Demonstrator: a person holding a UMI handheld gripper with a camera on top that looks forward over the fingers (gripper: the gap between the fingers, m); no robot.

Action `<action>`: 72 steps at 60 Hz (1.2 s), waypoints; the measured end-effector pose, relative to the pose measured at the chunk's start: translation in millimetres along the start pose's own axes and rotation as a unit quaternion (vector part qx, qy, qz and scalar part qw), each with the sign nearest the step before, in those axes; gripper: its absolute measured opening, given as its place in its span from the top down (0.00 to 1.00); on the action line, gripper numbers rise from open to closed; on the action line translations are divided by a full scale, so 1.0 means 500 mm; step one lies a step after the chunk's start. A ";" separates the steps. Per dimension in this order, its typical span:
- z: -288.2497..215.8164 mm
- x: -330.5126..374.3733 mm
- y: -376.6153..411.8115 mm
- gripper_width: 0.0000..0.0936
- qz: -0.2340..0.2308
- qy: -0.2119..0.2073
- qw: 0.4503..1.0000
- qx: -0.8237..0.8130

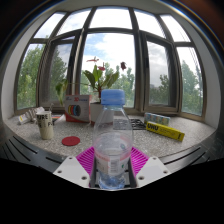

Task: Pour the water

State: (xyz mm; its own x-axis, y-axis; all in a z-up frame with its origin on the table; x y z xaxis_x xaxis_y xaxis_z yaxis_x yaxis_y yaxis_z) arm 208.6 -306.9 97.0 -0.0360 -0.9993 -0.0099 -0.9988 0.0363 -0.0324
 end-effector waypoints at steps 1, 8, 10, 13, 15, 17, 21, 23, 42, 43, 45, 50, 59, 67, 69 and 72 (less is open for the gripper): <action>-0.001 0.000 0.000 0.53 0.003 -0.002 1.000 0.001; -0.001 -0.004 0.001 0.63 0.030 -0.002 1.000 -0.002; -0.002 -0.005 0.004 0.67 0.035 -0.001 0.999 0.002; -0.005 -0.005 0.008 0.67 0.050 0.001 0.999 0.010; -0.007 -0.005 0.013 0.67 0.060 0.000 0.998 0.016; -0.014 -0.005 0.013 0.67 0.072 -0.001 0.997 0.022; -0.045 -0.004 0.010 0.67 0.100 -0.004 0.994 0.039; -0.066 -0.004 0.012 0.67 0.118 -0.007 0.992 0.048; -0.374 -0.108 0.044 0.67 0.276 -0.074 0.898 0.334; -0.392 -0.117 0.053 0.67 0.280 -0.078 0.887 0.359; -0.427 -0.135 0.069 0.67 0.283 -0.082 0.864 0.407; -0.505 -0.176 0.133 0.67 0.280 -0.103 0.797 0.525; -0.577 -0.271 0.273 0.67 0.217 -0.142 0.637 0.726; -0.536 -0.351 0.380 0.67 0.119 -0.151 0.510 0.838; -0.517 -0.366 0.400 0.67 0.095 -0.147 0.479 0.860; -0.469 -0.391 0.415 0.67 0.057 -0.149 0.437 0.885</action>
State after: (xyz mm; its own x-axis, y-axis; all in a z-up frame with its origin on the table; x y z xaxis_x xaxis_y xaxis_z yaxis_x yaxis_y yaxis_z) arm 0.6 -106.2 326.5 0.1876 -0.9541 -0.2333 0.6092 0.2994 -0.7343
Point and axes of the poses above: the point between the fingertips, and its own axes, seen from behind it with the camera up: y to the left, z down, x backward, against the way the camera looks, the point moved 10 cm from there along x, backward, against the way the camera looks, and after that the axes turned 11 degrees about -y, right-handed, at the moved point
